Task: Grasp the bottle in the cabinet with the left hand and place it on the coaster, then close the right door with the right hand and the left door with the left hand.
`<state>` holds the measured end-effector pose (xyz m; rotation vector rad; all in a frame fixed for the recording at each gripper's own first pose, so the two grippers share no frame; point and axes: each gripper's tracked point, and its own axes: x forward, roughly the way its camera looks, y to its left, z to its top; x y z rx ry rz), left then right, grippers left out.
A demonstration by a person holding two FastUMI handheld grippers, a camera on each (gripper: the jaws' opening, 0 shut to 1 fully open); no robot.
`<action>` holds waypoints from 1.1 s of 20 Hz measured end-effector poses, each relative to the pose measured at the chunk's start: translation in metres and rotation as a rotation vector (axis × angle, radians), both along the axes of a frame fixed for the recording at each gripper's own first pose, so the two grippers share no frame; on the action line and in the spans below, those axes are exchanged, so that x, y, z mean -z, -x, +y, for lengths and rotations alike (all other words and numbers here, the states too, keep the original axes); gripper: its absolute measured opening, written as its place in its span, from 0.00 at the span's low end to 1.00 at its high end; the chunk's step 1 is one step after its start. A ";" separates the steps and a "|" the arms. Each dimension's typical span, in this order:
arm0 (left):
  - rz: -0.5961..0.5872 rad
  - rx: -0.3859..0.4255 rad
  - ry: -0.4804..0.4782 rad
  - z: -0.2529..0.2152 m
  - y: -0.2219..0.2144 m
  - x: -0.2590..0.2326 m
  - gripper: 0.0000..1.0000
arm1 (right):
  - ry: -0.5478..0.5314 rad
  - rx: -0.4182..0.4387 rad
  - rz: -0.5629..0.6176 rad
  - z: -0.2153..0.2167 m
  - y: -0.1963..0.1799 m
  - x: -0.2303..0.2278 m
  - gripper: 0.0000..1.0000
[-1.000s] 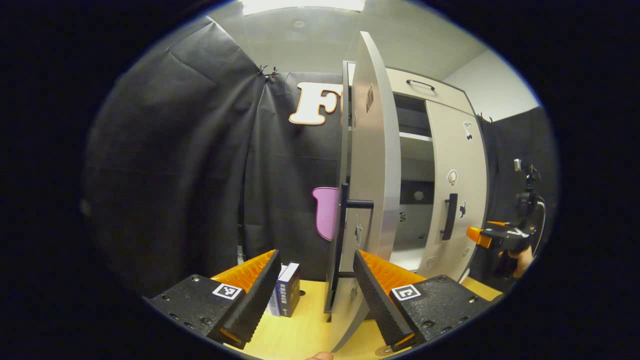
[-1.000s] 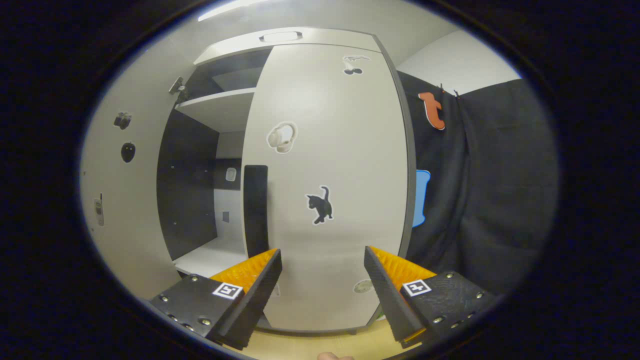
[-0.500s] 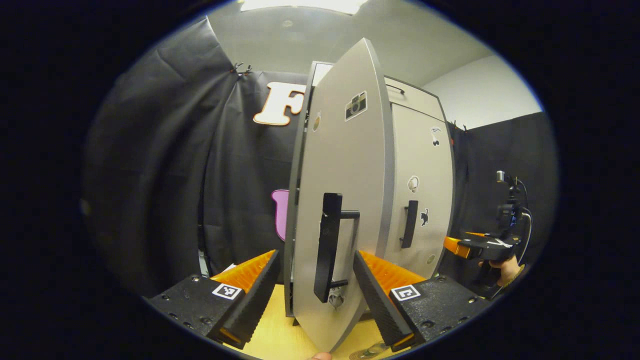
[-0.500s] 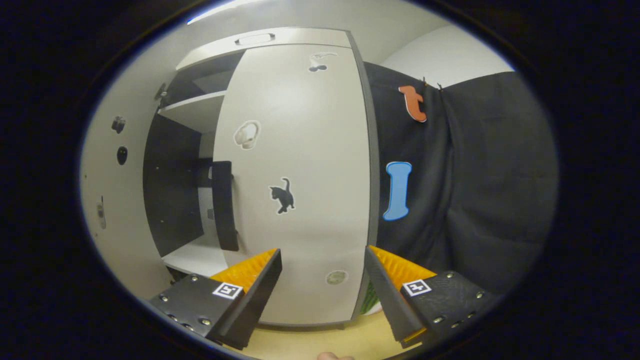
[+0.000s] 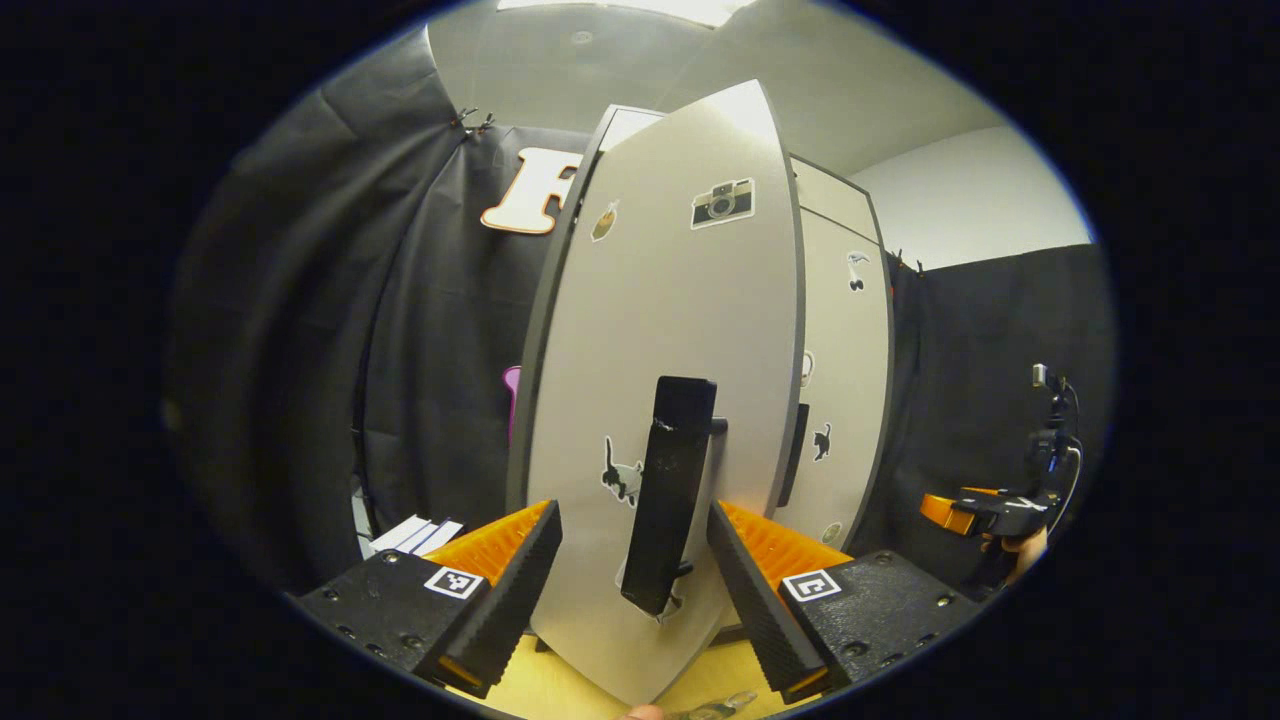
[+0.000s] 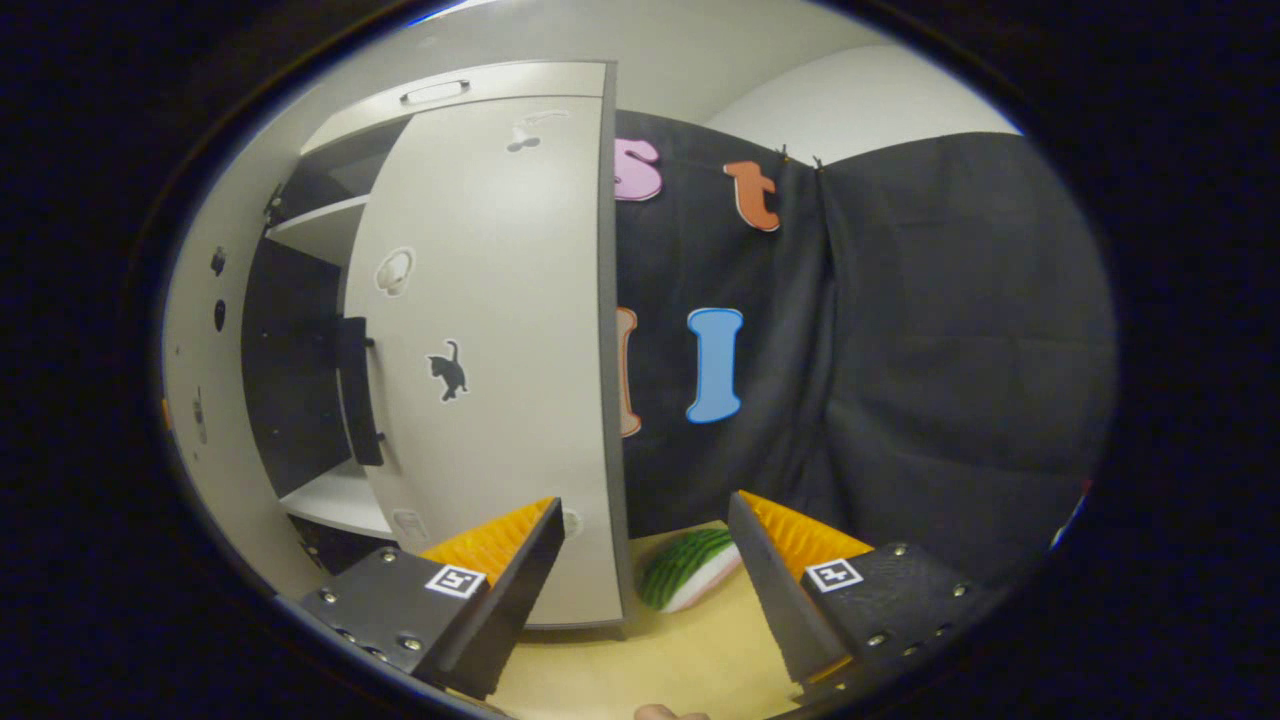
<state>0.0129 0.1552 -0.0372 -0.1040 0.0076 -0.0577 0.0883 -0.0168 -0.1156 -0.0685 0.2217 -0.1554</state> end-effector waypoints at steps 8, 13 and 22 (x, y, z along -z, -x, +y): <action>0.014 0.053 -0.004 -0.033 -0.038 0.008 0.95 | 0.017 0.111 -0.003 -0.061 0.036 -0.011 1.00; 0.012 0.085 -0.065 -0.049 -0.064 0.011 0.99 | 0.015 0.146 -0.007 -0.079 0.054 -0.016 1.00; 0.029 0.106 -0.064 -0.062 -0.098 0.017 0.98 | 0.004 0.173 0.008 -0.100 0.084 -0.015 1.00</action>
